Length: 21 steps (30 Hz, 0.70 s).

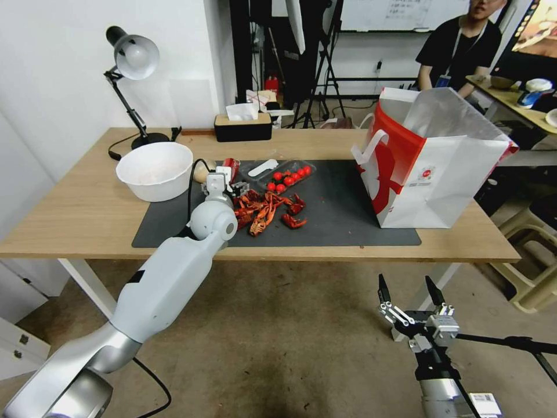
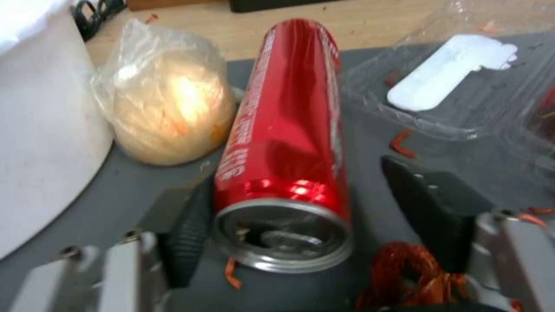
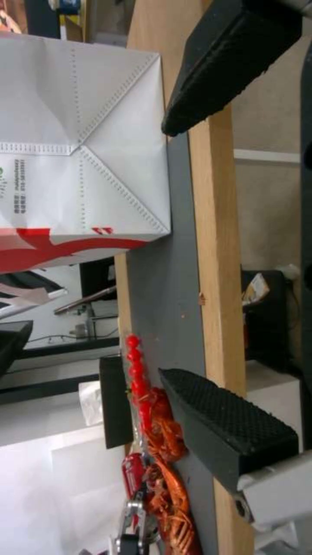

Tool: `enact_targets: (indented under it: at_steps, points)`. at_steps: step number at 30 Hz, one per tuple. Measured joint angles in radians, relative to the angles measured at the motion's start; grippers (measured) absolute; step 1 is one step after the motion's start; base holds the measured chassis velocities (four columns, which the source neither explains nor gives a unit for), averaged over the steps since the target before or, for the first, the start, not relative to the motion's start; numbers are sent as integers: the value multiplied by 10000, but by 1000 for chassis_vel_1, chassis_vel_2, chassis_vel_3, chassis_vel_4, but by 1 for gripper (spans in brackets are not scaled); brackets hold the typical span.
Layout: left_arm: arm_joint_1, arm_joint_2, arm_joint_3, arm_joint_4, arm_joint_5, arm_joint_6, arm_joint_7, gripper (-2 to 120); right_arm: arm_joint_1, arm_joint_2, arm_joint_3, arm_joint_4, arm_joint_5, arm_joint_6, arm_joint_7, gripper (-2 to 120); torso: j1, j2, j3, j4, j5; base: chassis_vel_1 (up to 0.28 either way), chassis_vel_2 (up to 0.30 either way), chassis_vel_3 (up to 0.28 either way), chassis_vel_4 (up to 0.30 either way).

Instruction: Pick up the trash from the table and place it into the takeout bag.

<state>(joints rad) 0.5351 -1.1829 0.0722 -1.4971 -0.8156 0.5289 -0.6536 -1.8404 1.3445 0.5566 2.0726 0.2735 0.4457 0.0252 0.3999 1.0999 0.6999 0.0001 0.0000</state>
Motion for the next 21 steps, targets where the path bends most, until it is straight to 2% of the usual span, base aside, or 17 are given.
enact_targets:
  at_steps: [1, 3, 7, 16, 18, 20, 21]
  points:
    - [-30, 7, -4, 0, -100, 59, -47, 65, -7, 11, 0, 6, -4, 13, 0, 100, 0, 0, 0, 0, 0, 0, 0, 0, 0]
    - [-47, 8, -7, 0, -127, 69, -55, 61, -13, 15, 0, 6, -9, 19, 1, 100, 0, 0, 0, -1, 0, 0, 0, 0, 0]
    - [-155, 11, -18, 11, -229, 38, -90, 44, -42, 66, 1, 6, -36, 59, 3, 100, 0, 0, 0, -1, 0, 0, 0, 0, 0]
    - [-60, 44, -48, -67, -230, -241, -102, 44, -45, 105, -7, 1, -47, 77, 3, 100, 1, 0, 1, -2, -1, 0, 0, 0, 0]
    - [63, 133, -99, -250, -221, -593, 94, 44, -30, 100, -15, -1, -47, 77, 3, 100, 0, 0, 1, -1, -1, 0, 0, 0, 0]
    - [71, 142, -104, -265, -221, -645, 128, 44, -27, 99, -17, -2, -47, 77, 3, 100, 1, 0, 1, -1, -1, 0, 0, 0, 0]
    - [120, 212, -143, -376, -226, -1186, 507, 44, -8, 93, -26, -12, -47, 75, 3, 100, 0, 1, 0, 0, 0, 0, 0, 0, 0]
